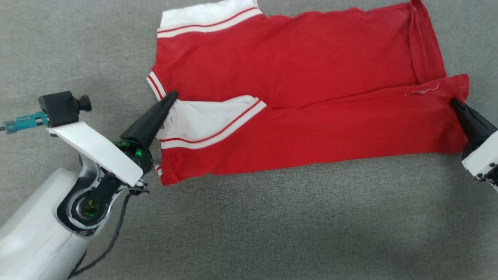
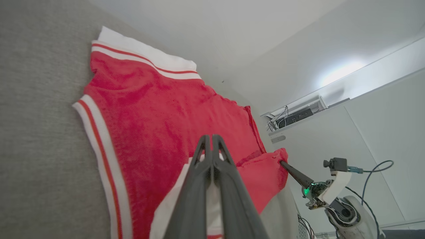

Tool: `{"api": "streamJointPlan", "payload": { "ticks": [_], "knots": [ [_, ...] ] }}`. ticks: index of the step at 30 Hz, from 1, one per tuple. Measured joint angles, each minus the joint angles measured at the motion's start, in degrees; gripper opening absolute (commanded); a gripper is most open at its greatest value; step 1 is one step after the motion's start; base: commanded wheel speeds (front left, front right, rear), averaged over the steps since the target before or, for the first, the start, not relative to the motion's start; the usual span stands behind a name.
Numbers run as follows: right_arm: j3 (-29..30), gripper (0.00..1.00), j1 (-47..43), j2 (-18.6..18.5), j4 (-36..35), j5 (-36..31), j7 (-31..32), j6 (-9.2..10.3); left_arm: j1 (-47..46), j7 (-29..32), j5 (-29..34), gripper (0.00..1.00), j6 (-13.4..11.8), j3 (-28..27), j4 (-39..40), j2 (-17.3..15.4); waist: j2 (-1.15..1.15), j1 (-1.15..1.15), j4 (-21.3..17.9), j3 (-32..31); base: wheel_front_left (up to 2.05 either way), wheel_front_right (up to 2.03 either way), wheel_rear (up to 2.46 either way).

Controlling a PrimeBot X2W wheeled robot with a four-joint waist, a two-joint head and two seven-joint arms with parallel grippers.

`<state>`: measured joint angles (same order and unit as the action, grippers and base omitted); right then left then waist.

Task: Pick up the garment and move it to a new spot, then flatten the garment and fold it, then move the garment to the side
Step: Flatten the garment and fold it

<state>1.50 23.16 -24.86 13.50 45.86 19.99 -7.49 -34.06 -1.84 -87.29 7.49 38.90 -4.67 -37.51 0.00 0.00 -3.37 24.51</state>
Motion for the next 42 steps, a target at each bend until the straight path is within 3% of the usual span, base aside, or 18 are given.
{"api": "streamJointPlan", "payload": {
  "ticks": [13, 14, 15, 16, 17, 18, 23, 28, 32, 36, 42],
  "knots": [
    [-6.1, 0.00, 5.0, -1.0, 8.5, 2.0, -6.4, -0.01, -5.0, -3.7, 5.1, 0.00, 0.1, 3.8, -12.3, 1.9, 0.00, 0.00, -0.6, 3.4, 0.00, 0.00, 0.00],
    [-6.6, 0.11, 5.1, -1.2, 8.9, 2.0, -7.0, -0.01, -5.3, -3.8, 5.5, 0.00, 0.1, 4.4, -12.7, 1.9, 0.00, 0.00, -0.6, 3.3, 0.00, 0.00, 0.00],
    [-7.1, 0.39, 5.2, -1.3, 9.2, 2.0, -7.5, -0.01, -5.7, -4.3, 6.2, 0.03, 0.1, 5.0, -13.0, 1.7, 0.00, 0.00, -0.6, 3.0, 0.00, 0.00, 0.00],
    [-7.4, 0.94, 5.2, -1.5, 9.5, 2.0, -8.1, -0.01, -6.0, -4.5, 7.2, 0.26, 0.1, 5.8, -13.4, 1.3, 0.00, 0.00, -0.5, 2.7, 0.00, 0.00, 0.00],
    [-7.7, 1.00, 5.2, -1.8, 9.9, 1.9, -8.6, -0.01, -6.4, -4.7, 8.8, 0.69, 0.1, 6.9, -13.8, 0.6, 0.00, 0.00, -0.5, 2.3, 0.00, 0.00, 0.00],
    [-8.0, 1.00, 5.2, -2.1, 10.2, 1.8, -9.2, 0.00, -6.7, -4.7, 10.3, 1.00, 0.1, 8.1, -14.2, -0.2, 0.00, 0.00, -0.4, 1.9, 0.00, 0.00, 0.00],
    [-7.7, 1.00, 2.6, -4.0, 10.2, 1.6, -11.6, 0.00, -9.1, -2.9, 15.2, 1.00, 0.0, 12.0, -15.3, -2.8, 0.00, 0.00, 0.4, -0.9, 0.00, 0.00, 0.00],
    [-5.8, 1.00, 0.2, -5.1, 8.3, 1.5, -12.6, 0.00, -11.5, 3.0, 17.3, 1.00, -1.1, 14.4, -11.9, -5.0, 0.00, 0.00, 1.5, -3.1, 0.00, 0.00, 0.00],
    [-5.3, 1.00, -0.6, -4.6, 6.4, 1.0, -12.4, 0.00, -11.3, 12.0, 15.9, 1.00, -3.0, 17.5, -6.6, -6.8, 0.00, 0.00, 1.5, -4.0, 0.00, 0.00, 0.00],
    [-5.6, 1.00, -0.9, -3.3, 4.7, 0.4, -11.4, 0.00, -9.7, 21.9, 12.3, 1.00, -7.1, 20.4, -3.5, -8.9, 0.00, 0.00, 0.6, -4.2, 0.00, 0.00, 0.00],
    [-5.7, 1.00, -0.9, -2.6, 3.5, 0.1, -10.7, 0.00, -9.8, 29.5, 8.0, 1.00, -10.0, 21.1, -2.9, -9.1, 0.00, 0.00, -1.1, -3.6, 0.00, 0.00, 0.00]
  ]
}}
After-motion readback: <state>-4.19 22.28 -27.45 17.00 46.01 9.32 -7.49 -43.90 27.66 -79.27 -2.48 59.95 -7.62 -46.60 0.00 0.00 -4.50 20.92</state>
